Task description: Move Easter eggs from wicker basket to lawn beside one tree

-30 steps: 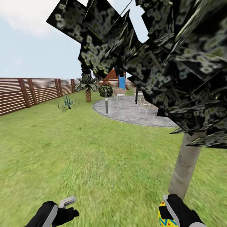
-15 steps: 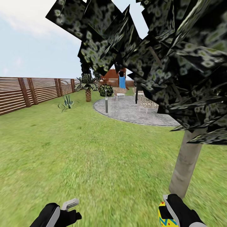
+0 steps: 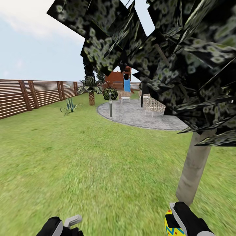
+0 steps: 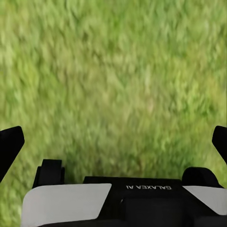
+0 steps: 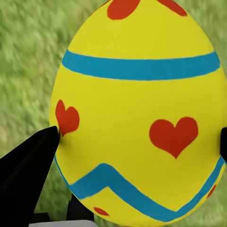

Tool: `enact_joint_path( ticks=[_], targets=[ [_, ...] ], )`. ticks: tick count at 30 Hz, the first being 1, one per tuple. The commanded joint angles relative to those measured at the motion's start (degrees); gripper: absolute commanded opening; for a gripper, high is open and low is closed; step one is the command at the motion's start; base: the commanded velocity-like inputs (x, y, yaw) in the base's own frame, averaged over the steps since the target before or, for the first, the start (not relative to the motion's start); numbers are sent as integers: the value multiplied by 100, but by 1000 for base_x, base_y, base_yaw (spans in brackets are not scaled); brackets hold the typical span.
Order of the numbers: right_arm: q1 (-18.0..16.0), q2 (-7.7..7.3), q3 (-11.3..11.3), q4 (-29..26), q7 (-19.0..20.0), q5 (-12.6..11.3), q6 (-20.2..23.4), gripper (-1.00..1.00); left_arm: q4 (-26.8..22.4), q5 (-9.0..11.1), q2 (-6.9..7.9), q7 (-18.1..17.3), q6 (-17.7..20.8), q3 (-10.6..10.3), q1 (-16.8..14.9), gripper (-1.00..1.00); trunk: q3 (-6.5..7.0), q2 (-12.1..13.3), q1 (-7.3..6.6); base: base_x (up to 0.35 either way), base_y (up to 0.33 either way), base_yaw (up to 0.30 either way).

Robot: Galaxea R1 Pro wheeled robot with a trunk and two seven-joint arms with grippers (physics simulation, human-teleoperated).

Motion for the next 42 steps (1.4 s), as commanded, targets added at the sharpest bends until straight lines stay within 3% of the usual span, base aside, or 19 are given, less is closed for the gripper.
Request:
enact_joint_path(
  ticks=[1,8,10,12,14,42],
  targets=[
    [-2,-2,12,-10,-9,5,29,-100,-2,-29,-8,-31,28,17,-3,100,-25,-45,22,0,0,0],
    [-2,3,10,-11,-9,5,29,-100,-73,-34,7,-32,-33,12,-3,100,-151,-326,176,0,0,0],
    [-2,11,10,-11,-9,5,29,-100,-450,-61,32,-25,-474,15,-3,100,-187,-406,220,0,0,0],
    [-2,17,11,-7,-9,5,29,-100,-826,-285,37,-23,-1174,21,-3,100,-222,-486,264,0,0,0],
    [-2,18,9,-10,-9,3,29,-100,-1022,-416,10,-15,-1383,26,-3,100,-258,-566,308,0,0,0],
    [-2,37,-6,-11,-17,-39,29,-100,-1114,-470,35,-27,-1388,13,-3,100,-761,-1689,923,0,0,0]
  ],
)
